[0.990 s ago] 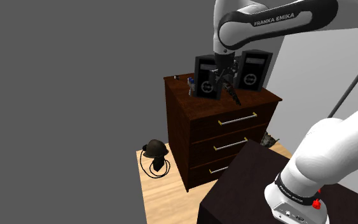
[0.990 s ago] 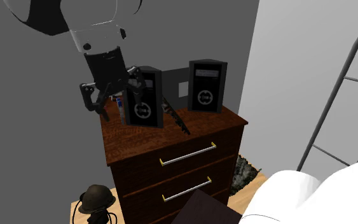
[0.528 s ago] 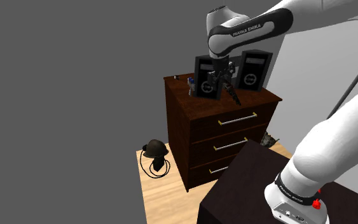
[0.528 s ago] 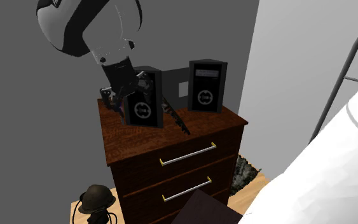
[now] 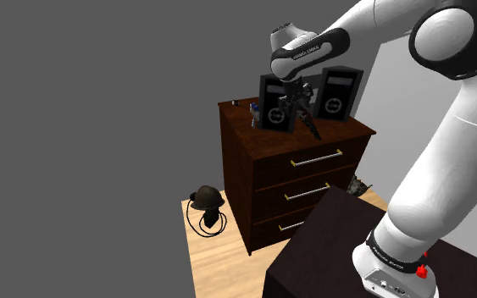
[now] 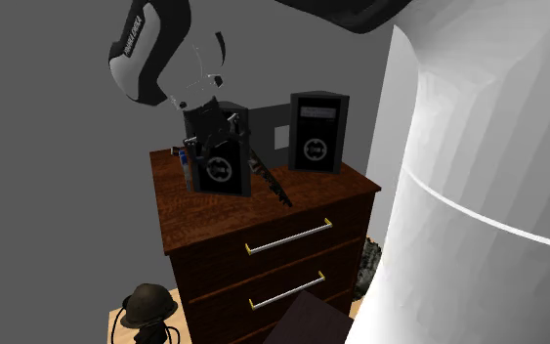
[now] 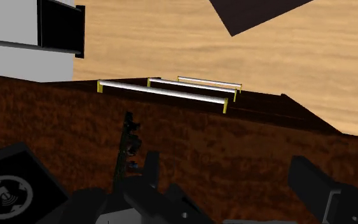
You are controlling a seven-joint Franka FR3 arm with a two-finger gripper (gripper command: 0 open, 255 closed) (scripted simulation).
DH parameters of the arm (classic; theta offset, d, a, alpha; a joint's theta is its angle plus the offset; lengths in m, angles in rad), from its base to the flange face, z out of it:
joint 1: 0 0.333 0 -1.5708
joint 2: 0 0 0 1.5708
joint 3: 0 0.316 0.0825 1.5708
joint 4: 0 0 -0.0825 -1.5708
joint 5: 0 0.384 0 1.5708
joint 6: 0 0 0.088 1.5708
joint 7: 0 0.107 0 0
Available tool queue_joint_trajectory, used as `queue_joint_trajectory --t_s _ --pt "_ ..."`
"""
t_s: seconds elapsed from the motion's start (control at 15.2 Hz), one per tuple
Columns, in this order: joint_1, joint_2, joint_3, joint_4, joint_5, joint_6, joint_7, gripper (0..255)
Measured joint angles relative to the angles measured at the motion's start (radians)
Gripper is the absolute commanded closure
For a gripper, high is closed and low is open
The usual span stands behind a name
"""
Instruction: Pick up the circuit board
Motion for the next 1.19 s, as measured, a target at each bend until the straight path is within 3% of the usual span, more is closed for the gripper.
queue_joint_trajectory --t_s 0.73,1.19 --pt "-0.079 0.356 -0.083 0.342 -0.066 -0.036 0.014 0" --pt "-0.087 0.402 -0.087 0.328 -0.073 0.025 0.041 0"
